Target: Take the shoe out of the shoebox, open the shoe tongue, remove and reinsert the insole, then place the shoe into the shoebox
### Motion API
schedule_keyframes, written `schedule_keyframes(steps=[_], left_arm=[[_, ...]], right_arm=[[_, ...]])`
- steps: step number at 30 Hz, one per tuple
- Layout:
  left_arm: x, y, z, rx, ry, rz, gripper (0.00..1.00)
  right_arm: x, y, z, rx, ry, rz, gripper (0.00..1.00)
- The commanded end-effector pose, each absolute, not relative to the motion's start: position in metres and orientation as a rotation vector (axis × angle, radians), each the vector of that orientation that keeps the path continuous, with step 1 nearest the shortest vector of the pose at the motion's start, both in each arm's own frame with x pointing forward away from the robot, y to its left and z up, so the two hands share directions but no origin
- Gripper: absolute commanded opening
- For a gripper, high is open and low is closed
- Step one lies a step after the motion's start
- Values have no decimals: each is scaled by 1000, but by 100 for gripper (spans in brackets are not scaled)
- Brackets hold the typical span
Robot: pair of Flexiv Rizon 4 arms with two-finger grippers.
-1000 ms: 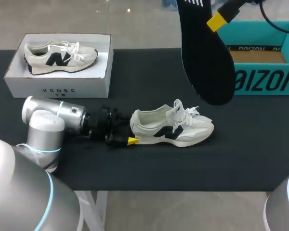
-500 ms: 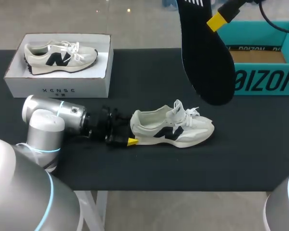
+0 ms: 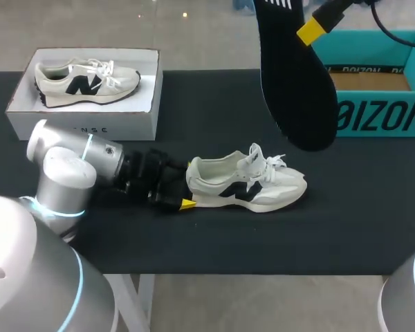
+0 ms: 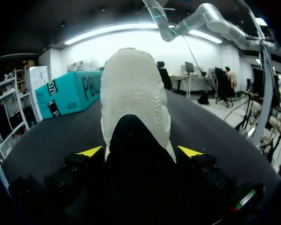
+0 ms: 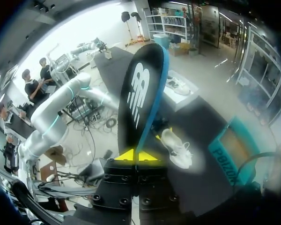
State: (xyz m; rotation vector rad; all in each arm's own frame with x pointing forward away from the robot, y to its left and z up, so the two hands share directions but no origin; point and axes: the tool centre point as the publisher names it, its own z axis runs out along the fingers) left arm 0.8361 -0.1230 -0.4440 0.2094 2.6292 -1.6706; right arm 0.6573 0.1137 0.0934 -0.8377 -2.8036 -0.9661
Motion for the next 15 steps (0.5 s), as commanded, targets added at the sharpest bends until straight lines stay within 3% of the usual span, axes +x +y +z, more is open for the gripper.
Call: schedule_keyframes(steps=[1, 15], left_arm=[[825, -109, -433, 172, 2700, -1499, 100], [817, -69, -376, 151, 2864, -1069, 100]], right_arm=[[659, 114, 94, -839, -2803, -960, 0], [659, 114, 94, -839, -2803, -960, 0]])
